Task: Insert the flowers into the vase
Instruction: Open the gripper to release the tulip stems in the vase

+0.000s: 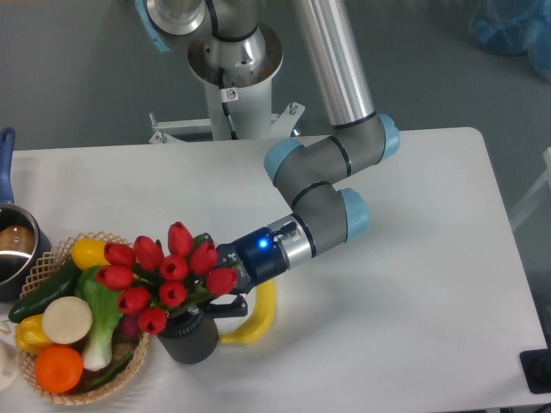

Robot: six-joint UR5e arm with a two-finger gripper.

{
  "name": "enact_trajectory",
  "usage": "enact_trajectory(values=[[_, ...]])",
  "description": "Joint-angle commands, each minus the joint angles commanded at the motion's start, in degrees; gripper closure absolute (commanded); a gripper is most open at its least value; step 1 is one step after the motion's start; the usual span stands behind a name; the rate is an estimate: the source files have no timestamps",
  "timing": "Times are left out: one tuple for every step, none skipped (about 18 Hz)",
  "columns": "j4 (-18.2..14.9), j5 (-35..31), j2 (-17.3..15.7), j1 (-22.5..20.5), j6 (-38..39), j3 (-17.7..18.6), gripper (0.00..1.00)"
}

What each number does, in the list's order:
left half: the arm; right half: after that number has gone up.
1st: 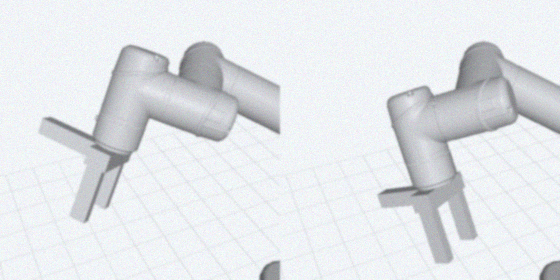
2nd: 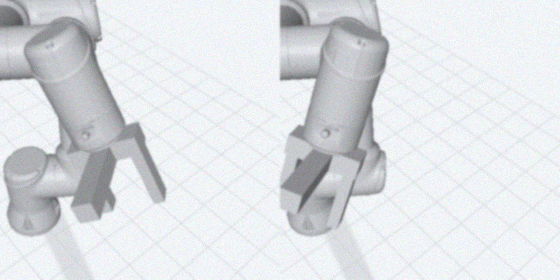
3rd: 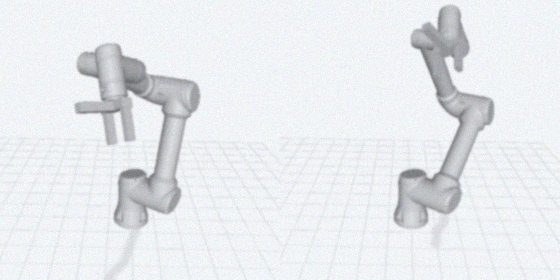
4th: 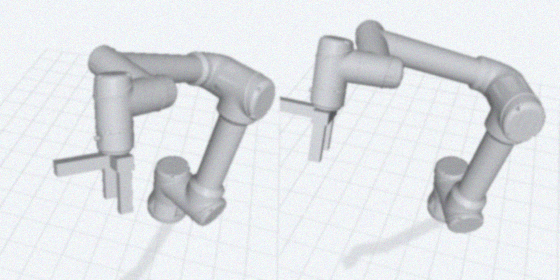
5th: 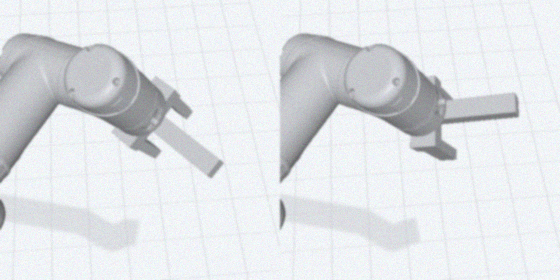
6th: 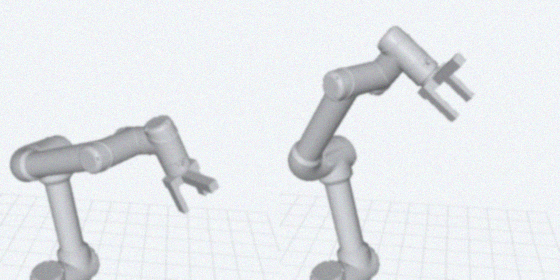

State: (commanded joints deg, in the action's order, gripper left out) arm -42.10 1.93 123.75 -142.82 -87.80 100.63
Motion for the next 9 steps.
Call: enact_trajectory(values=[[0.0, 0.0, 0.0, 0.0, -0.1, 0.0, 0.36], [0.0, 0.0, 0.1, 0.0, -0.3, 0.0, 0.32], [0.0, -0.1, 0.0, 0.0, -0.6, 0.0, 0.31], [0.0, -0.1, 0.0, 0.0, -0.6, 0.0, 0.29], [0.0, -0.1, -0.1, 0.0, -0.6, 0.0, 0.26], [0.0, -0.2, -0.1, 0.0, -0.6, 0.0, 0.23], [0.0, -0.6, -0.2, 0.0, -0.6, 0.0, 0.16], [0.0, -1.1, -0.3, 0.0, -0.6, 0.0, 0.11], [-0.1, -1.4, -0.4, 0.1, -0.6, 0.0, 0.06]])
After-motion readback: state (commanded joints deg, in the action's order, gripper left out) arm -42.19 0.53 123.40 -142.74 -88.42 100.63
